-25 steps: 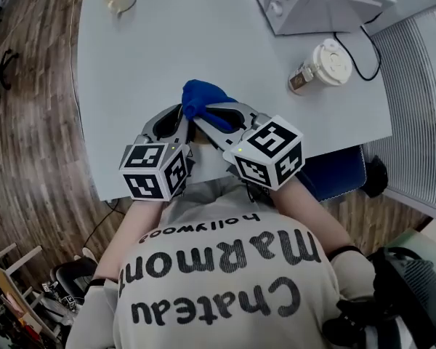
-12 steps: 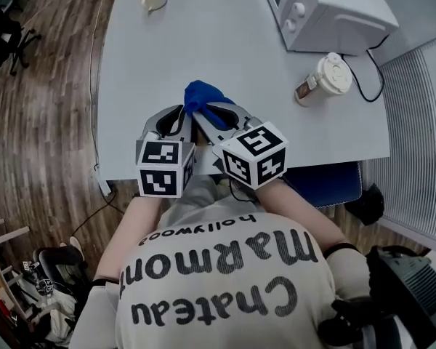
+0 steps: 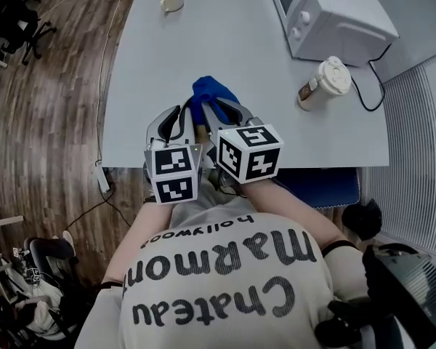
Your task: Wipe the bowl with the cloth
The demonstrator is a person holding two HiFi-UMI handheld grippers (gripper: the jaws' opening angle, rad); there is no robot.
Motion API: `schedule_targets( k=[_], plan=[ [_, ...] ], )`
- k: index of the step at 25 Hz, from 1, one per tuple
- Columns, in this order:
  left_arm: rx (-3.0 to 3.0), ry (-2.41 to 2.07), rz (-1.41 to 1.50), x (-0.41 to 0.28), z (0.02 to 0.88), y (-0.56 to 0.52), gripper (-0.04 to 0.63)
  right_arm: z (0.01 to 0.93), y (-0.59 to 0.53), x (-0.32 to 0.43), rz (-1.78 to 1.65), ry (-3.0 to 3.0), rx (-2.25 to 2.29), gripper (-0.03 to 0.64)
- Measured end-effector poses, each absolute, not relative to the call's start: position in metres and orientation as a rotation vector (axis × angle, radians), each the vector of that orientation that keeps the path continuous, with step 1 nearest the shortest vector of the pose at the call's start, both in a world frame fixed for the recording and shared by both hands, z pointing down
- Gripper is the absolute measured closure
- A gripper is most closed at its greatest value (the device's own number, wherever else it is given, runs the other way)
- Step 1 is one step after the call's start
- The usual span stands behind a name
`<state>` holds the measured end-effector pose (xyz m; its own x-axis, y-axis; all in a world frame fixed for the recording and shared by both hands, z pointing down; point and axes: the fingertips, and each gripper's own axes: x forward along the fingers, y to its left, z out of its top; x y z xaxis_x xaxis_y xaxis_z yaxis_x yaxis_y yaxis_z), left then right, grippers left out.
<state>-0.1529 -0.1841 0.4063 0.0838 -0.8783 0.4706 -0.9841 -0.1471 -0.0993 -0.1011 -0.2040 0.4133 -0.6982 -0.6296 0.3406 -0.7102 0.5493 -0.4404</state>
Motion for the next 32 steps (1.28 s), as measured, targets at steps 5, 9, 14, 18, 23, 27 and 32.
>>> schedule_targets(
  k=[5,9,14,18,23,27,32],
  plan=[
    [2.084,-1.945,0.620,-0.164,0.402,-0.175,0.528,0.427,-0.198,-0.095,1.010,-2.546,1.183,0.572],
    [2.045,-1.993,0.594,-0.178,0.397,-0.172,0.528,0.434,-0.191,-0.091,1.033,-2.495,1.217,0.574],
    [2.015,-2.001,0.574,-0.186,0.395,-0.170,0.531,0.425,-0.188,-0.092,1.040,-2.549,1.206,0.572],
    [2.063,-1.982,0.549,-0.178,0.381,-0.176,0.543,0.386,-0.176,-0.121,0.890,-2.764,0.960,0.572],
    [2.161,-1.924,0.512,-0.165,0.362,-0.184,0.542,0.378,-0.180,-0.127,0.783,-2.751,0.829,0.572],
    [2.204,-1.893,0.535,-0.158,0.355,-0.188,0.534,0.386,-0.177,-0.129,0.643,-2.681,0.745,0.572],
    [2.401,-1.779,0.787,-0.128,0.356,-0.182,0.523,0.404,-0.154,-0.137,0.437,-2.600,0.482,0.572]
  ],
)
